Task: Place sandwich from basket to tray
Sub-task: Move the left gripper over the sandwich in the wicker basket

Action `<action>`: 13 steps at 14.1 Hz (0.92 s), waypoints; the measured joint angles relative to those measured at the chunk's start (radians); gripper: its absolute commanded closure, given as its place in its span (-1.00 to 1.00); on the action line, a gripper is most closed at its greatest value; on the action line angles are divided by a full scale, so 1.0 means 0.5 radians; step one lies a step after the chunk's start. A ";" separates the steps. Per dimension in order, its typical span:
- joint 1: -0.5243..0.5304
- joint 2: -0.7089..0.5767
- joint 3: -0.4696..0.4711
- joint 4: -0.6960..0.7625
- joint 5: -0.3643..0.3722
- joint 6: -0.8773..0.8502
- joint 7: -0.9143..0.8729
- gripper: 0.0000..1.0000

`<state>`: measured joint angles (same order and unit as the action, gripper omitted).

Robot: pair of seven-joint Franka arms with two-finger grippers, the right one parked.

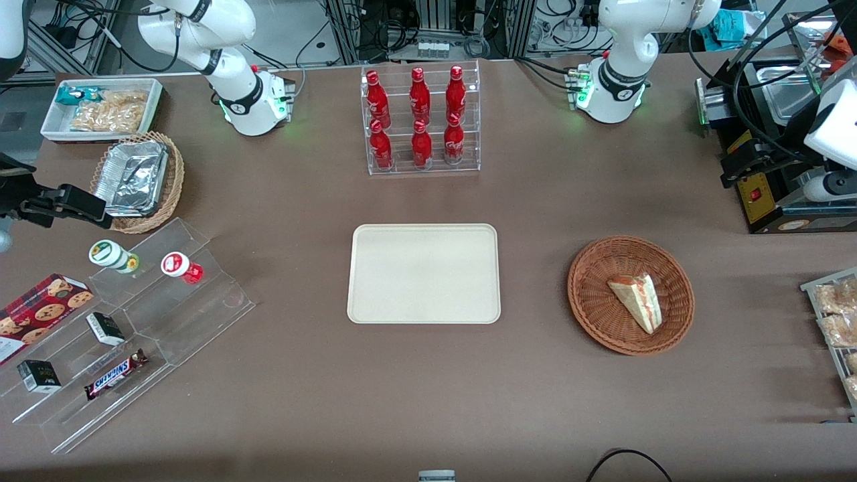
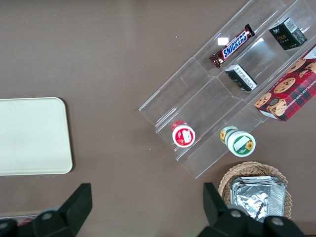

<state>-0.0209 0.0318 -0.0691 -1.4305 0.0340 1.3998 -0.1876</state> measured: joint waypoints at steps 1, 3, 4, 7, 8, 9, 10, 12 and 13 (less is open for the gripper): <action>0.000 0.000 0.000 0.000 0.000 0.000 0.000 -1.00; 0.000 0.000 0.000 0.000 0.000 -0.001 0.000 -1.00; 0.000 0.001 0.000 0.000 0.000 -0.001 0.000 -1.00; 0.001 0.008 0.003 -0.006 0.000 -0.001 -0.015 -1.00; 0.003 0.015 0.005 -0.011 -0.002 -0.001 -0.034 -1.00; 0.005 0.031 0.007 -0.018 -0.003 -0.002 -0.073 -1.00; 0.013 0.057 0.010 -0.035 -0.004 -0.002 -0.169 -1.00; 0.032 0.135 0.017 -0.114 -0.012 0.075 -0.475 -1.00; 0.033 0.184 0.018 -0.184 -0.012 0.178 -0.648 -1.00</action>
<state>-0.0044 0.1240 -0.0602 -1.5225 0.0279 1.4887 -0.5118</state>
